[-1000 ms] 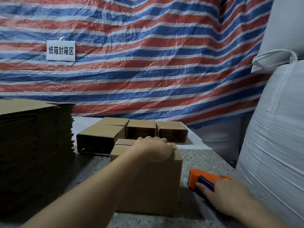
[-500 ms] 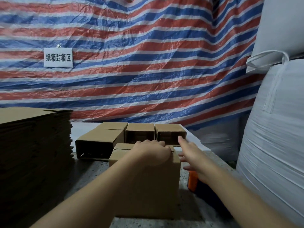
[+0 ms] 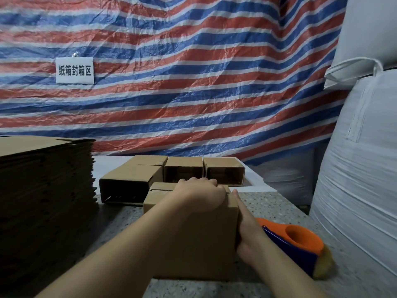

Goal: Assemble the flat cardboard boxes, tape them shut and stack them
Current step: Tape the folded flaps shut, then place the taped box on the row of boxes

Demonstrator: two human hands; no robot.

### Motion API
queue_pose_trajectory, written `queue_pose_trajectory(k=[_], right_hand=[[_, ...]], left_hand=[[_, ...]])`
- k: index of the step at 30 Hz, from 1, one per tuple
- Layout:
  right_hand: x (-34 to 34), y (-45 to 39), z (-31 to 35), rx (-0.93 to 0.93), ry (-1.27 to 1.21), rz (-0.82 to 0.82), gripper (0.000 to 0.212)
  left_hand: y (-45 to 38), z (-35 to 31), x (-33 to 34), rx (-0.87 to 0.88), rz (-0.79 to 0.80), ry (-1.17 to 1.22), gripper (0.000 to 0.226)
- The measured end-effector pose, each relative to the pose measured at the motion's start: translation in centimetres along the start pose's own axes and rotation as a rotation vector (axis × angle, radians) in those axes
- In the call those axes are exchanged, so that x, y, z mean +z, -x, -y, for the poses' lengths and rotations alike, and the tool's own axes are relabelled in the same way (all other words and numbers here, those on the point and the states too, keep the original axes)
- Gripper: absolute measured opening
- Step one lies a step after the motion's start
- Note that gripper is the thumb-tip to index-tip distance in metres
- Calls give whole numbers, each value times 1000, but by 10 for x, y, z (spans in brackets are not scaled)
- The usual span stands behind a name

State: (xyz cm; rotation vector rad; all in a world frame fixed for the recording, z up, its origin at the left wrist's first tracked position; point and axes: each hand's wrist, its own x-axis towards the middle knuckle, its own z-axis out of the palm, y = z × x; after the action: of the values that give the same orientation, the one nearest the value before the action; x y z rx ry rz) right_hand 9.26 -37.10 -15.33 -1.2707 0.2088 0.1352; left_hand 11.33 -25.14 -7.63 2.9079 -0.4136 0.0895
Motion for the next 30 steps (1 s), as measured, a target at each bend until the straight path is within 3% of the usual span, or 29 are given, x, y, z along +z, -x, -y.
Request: queue_pose_trajectory(k=[6, 11, 17, 26, 30], right_hand=[[-2, 0, -9, -2, -27, -5, 60], [-6, 11, -3, -16, 150, -143, 53], [7, 7, 70, -384, 249, -80, 60], [11, -4, 38, -105, 132, 69, 62], [5, -4, 32, -17, 159, 113, 81]], left_hand=[[-3, 2, 3, 7, 7, -9, 46], [-5, 3, -1, -48, 36, 78, 52], [-5, 5, -10, -157, 67, 424, 53], [6, 6, -15, -143, -131, 773, 40], [11, 16, -23, -191, -299, 1057, 30]])
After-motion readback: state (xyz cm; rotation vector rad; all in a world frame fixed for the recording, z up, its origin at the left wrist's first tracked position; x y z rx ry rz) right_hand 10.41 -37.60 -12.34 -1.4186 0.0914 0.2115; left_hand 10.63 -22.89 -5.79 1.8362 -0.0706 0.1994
